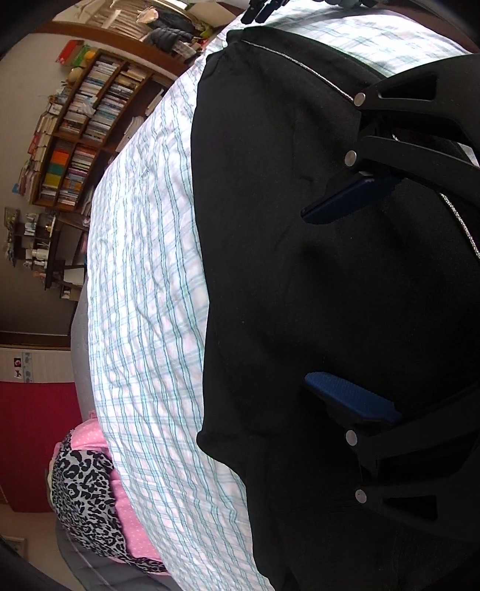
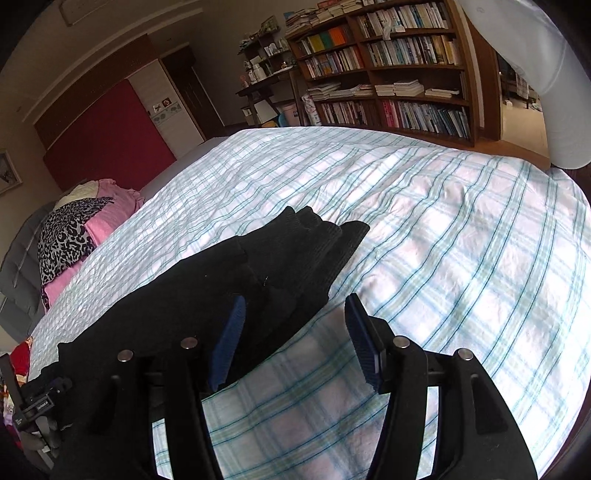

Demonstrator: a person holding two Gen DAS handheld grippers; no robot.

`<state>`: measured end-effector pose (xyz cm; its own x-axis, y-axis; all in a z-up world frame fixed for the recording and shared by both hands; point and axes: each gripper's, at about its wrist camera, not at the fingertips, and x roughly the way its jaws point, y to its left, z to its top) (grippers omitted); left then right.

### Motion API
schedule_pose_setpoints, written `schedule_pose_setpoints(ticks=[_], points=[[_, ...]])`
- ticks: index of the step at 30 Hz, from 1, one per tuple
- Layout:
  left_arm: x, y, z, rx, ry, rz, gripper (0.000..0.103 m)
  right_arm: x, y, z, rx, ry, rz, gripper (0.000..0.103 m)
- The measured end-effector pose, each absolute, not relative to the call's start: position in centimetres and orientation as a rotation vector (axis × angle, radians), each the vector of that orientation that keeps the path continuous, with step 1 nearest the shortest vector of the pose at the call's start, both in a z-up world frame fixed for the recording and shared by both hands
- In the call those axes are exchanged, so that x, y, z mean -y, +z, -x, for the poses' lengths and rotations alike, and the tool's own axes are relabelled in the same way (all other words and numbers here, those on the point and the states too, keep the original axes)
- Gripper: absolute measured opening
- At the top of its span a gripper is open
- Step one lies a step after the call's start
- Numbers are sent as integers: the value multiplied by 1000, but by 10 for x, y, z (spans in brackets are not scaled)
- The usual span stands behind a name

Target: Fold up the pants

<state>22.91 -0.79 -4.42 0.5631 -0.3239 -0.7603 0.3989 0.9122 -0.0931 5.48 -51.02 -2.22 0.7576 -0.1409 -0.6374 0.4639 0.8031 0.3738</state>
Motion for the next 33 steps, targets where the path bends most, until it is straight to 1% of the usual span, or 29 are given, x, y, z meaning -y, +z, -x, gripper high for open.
schedule_pose_setpoints(ticks=[6,10,11,12,13,16,23,25,33], points=[[14,-46,-220,-873,-461,-97,82,525,-37,-76,-652,-333,-701,58],[14,-46,-219,-875,-476,-79,82,524,-39,-84,-654,-350,-712,58],[13,-46,-220,-876,-482,-74,82,521,-38,-86,-658,-357,-693,56],[13,-45,-220,-877,-488,-69,82,518,-37,-86,-663,-367,-666,43],[14,-45,-220,-877,-496,-65,82,516,-36,-88,-673,-383,-635,37],[17,-44,-216,-875,-511,-64,82,504,-30,-89,-662,-387,-585,29],[14,-42,-214,-880,-539,-21,82,451,21,-97,-548,-346,-388,26],[11,-41,-215,-886,-548,6,82,433,36,-101,-519,-301,-366,23],[-7,-31,-212,-884,-536,89,82,353,82,-120,-450,-98,-312,21]])
